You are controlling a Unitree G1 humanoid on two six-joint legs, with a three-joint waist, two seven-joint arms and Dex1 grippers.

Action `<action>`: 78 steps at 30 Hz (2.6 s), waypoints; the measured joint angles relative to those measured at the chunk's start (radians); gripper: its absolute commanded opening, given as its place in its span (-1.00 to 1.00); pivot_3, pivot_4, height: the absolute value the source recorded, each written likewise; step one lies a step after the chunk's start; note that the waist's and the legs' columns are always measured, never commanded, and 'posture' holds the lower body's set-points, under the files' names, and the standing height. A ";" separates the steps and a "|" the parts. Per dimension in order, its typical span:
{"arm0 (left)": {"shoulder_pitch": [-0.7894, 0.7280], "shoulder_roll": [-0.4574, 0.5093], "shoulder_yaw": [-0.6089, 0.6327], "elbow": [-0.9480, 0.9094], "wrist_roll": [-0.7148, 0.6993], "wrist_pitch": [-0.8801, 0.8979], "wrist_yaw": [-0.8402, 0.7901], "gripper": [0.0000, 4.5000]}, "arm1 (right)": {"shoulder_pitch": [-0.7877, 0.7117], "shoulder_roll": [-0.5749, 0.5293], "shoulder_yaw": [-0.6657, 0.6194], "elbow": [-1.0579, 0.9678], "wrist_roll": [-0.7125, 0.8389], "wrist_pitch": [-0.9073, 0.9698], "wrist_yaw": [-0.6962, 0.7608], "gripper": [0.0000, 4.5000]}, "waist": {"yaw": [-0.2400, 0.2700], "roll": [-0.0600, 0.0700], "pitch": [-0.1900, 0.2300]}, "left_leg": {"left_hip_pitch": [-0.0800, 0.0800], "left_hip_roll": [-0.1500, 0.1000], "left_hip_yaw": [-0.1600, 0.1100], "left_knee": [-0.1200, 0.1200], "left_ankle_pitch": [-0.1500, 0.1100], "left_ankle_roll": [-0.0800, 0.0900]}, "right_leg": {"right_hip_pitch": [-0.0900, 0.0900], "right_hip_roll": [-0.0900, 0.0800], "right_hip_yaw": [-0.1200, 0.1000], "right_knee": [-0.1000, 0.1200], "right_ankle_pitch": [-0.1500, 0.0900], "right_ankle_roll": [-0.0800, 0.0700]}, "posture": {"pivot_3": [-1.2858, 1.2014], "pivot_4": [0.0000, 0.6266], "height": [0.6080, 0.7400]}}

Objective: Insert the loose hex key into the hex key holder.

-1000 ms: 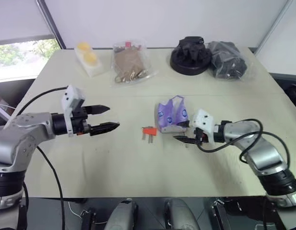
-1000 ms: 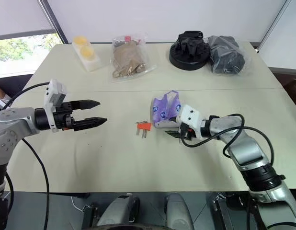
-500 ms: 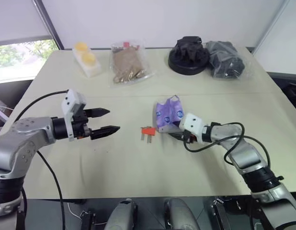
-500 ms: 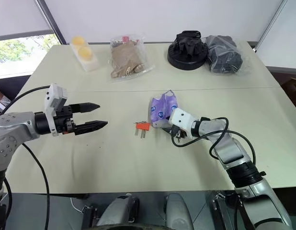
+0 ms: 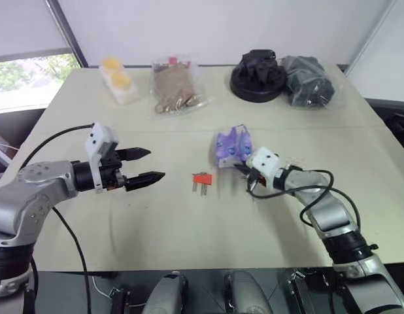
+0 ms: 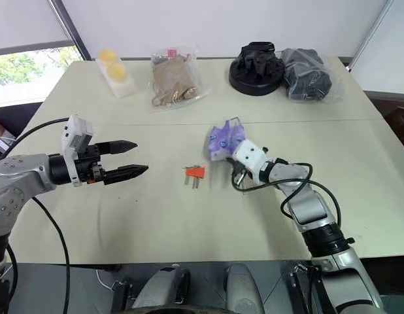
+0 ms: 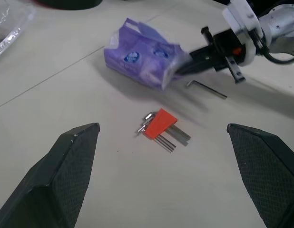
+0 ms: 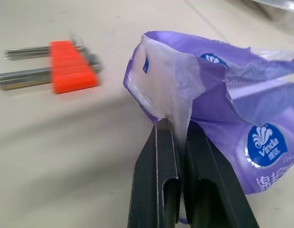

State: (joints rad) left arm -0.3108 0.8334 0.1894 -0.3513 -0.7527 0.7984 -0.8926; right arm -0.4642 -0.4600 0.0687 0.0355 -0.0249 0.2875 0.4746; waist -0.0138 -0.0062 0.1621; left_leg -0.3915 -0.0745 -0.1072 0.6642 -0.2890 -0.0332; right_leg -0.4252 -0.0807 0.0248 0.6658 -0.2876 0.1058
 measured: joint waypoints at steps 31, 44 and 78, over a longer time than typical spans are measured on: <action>-0.015 -0.050 -0.023 -0.013 0.005 -0.001 0.018 1.00 | -0.052 0.047 -0.478 0.103 -0.069 0.387 -0.726 0.98 | -0.006 0.001 -0.001 | 0.001 0.001 0.001 -0.002 0.000 0.000 | 0.000 0.001 0.001 0.001 0.000 0.000 | 0.03 -0.52 1.00; -0.017 -0.058 -0.041 -0.012 0.015 -0.009 0.016 1.00 | -0.114 0.013 -0.247 -0.119 0.109 0.290 -0.291 0.98 | -0.020 0.001 -0.001 | 0.001 0.002 0.000 -0.002 0.000 0.000 | 0.000 0.002 0.000 0.001 0.000 0.000 | 0.03 -0.52 1.00; 0.043 -0.045 0.029 -0.065 -0.025 0.008 0.094 1.00 | -0.296 0.007 0.308 0.420 0.058 -0.113 0.705 0.98 | -0.026 0.000 0.000 | 0.000 0.001 -0.001 -0.001 -0.001 0.001 | 0.000 0.001 -0.001 0.000 0.000 0.000 | 0.03 -0.52 1.00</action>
State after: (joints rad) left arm -0.2678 0.7882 0.2180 -0.4161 -0.7778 0.8064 -0.7984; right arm -0.7598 -0.4535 0.3764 0.4558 0.0335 0.1747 1.1794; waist -0.0401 -0.0059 0.1619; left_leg -0.3913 -0.0734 -0.1082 0.6631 -0.2897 -0.0321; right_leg -0.4251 -0.0802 0.0239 0.6656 -0.2875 0.1059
